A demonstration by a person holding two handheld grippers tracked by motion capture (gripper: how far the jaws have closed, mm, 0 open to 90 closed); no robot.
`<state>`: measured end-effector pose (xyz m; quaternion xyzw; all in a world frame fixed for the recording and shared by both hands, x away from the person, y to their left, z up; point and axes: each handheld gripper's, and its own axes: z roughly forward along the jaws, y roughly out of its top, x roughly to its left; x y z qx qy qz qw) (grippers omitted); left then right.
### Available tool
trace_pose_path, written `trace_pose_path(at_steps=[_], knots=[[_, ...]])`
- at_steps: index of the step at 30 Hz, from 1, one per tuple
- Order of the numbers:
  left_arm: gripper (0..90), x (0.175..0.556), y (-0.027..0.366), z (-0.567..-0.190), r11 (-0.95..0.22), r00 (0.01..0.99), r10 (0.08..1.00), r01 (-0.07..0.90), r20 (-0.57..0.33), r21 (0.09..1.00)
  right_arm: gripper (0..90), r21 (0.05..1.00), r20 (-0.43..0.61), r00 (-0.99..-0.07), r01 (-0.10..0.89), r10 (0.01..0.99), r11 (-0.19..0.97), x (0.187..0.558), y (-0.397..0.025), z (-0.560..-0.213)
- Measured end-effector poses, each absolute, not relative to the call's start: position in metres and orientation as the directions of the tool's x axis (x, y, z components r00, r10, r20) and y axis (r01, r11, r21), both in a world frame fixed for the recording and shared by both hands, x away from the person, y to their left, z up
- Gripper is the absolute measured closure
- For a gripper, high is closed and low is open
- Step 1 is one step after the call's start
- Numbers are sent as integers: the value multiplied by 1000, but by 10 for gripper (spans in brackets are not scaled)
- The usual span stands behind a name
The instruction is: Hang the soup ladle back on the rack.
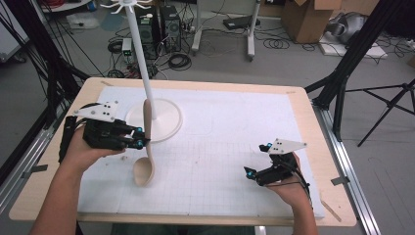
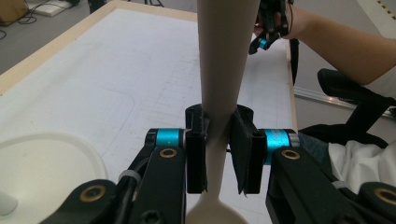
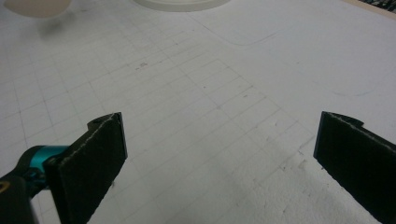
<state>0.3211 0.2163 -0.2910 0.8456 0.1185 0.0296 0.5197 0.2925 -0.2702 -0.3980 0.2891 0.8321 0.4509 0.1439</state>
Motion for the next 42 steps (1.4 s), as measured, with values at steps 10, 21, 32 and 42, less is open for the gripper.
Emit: trace_pose_path(at_steps=[10,21,32,42], knots=[[764,330,230,-267,-430,964,259,176,-66,886,14,834,20,-793,349,608,427,293,-270,-398],[764,343,248,-246,-409,949,306,200,-72,890,14,835,19,-795,346,606,427,293,-269,-398],[764,361,262,-227,-409,930,358,233,-80,882,14,830,20,-800,347,599,436,294,-266,-399],[764,371,272,-200,-416,919,391,227,-51,881,14,829,21,-804,346,595,439,294,-267,-400]])
